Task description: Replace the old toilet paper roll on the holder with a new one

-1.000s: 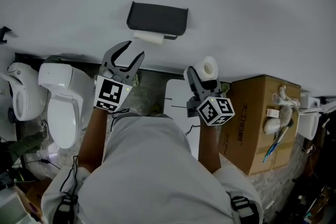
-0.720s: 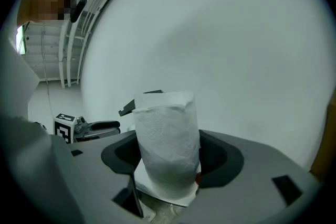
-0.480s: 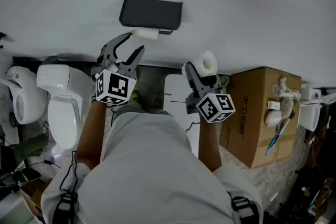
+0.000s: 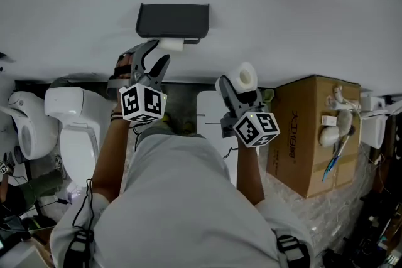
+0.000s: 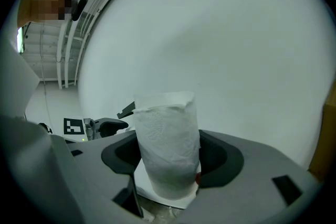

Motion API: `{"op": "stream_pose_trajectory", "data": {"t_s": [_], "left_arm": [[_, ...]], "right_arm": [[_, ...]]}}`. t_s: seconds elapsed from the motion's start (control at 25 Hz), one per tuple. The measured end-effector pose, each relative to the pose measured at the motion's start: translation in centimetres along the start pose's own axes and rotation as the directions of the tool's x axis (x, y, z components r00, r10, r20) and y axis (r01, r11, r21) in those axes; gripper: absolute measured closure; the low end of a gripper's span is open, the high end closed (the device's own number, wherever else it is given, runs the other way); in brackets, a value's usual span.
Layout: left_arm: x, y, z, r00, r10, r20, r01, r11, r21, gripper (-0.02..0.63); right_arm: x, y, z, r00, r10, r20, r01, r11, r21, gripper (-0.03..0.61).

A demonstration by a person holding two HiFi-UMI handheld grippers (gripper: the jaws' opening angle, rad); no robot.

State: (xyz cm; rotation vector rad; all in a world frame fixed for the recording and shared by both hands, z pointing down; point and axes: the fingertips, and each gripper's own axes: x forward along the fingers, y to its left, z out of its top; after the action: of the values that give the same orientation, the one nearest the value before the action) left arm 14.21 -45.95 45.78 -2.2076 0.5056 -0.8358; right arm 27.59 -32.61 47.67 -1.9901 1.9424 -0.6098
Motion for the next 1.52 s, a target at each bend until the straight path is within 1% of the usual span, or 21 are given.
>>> {"op": "stream_pose_trajectory", "data": {"t_s": [0.08, 0.2, 0.32, 0.48, 0.64, 1.0, 1.16, 1.36, 1.52], "left_arm": [[0.3, -0.1, 0.0, 1.0, 0.005, -0.014, -0.005, 0.999, 0.038, 0.388], [0.9, 0.2, 0.0, 0.999, 0.02, -0.028, -0.019, 0.998, 0.064, 0.383], [1.6, 0.0, -0.1, 0.999, 0.017, -0.042, -0.012, 0.993, 0.116, 0.377], [2.3, 0.0, -0.3, 0.998, 0.006, -0.056, 0.003, 0.989, 0.145, 0.379], [2.7, 0.2, -0.4, 0.998, 0.024, -0.059, -0.012, 0.982, 0.187, 0.383], [3.1, 0.2, 0.0, 0.998, 0.052, -0.047, -0.039, 0.969, 0.243, 0.402], [3.3, -0.1, 0.6, 0.999, 0.046, -0.024, -0.038, 0.965, 0.26, 0.407], [3.3, -0.7, 1.3, 0.999, 0.037, -0.017, -0.03, 0.954, 0.299, 0.411], [3.7, -1.0, 1.7, 0.999, 0.035, -0.012, -0.029, 0.949, 0.315, 0.414]], "right_arm": [[0.1, 0.0, 0.0, 1.0, 0.001, 0.002, -0.001, 1.0, 0.003, 0.268], [0.3, 0.1, 0.0, 1.0, 0.005, -0.005, -0.005, 1.0, 0.001, 0.268], [0.4, 0.0, -0.1, 1.0, 0.003, -0.009, -0.003, 1.0, -0.003, 0.268], [0.5, -0.2, -0.1, 1.0, -0.004, -0.013, 0.004, 1.0, 0.0, 0.268], [0.7, -0.3, -0.2, 1.0, -0.006, -0.015, 0.006, 1.0, 0.003, 0.268], [0.7, -0.5, -0.2, 1.0, -0.013, -0.008, 0.013, 1.0, 0.013, 0.268], [0.5, -0.6, -0.1, 1.0, -0.021, -0.001, 0.021, 1.0, 0.014, 0.268], [0.1, -0.8, 0.1, 0.999, -0.031, 0.008, 0.031, 0.999, 0.017, 0.268], [-0.1, -1.0, 0.0, 0.999, -0.038, 0.012, 0.038, 0.999, 0.022, 0.268]]}}
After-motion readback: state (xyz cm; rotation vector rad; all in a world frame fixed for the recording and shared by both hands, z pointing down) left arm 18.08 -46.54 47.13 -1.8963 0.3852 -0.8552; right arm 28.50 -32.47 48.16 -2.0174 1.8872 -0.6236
